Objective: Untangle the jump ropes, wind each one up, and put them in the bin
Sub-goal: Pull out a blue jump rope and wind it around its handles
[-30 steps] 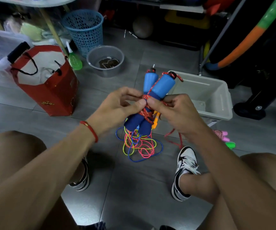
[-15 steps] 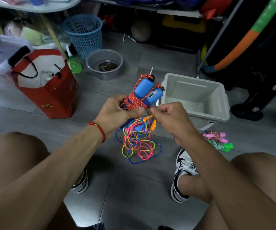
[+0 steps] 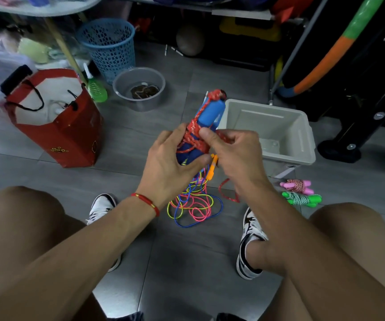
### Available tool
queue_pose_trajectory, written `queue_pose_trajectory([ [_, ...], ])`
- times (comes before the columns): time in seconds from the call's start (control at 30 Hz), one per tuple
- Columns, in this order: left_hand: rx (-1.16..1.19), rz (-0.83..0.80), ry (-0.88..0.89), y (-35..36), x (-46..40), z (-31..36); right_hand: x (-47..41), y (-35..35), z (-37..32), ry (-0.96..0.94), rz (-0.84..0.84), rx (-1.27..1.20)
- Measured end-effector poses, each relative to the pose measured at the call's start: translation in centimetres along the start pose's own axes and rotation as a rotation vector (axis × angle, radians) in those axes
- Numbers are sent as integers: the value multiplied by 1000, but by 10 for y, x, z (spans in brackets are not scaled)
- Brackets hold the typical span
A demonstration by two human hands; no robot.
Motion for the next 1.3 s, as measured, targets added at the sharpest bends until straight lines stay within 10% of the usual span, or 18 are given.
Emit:
queue_pose_trajectory([
  [0.17,915,-109,-380,10,9,-11,-13,-10,-12,-121,-128,-148],
  [0.37,1339,-465,-664,39,23,-11,1,-1,-29,-282,-315,-219],
  [0.73,1229,-406,-704,38,18,-20,-6,-1,-20,-301,-240,195],
  [1.07,879,107,-626,4,-5,-60,13,11,-21,-230,-257,309],
  [1.3,287,169,-192,-9,-4,-39,24,15,-14,-71,-167,128],
])
Point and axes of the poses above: each hand's wrist, its own x-axis away from the middle knuckle, its own y-axis out of the palm, z = x × y, the point moved 9 cm from there along -x, towards the middle knuckle, and after that the axes turned 15 degrees about x, right-handed, at the moved point
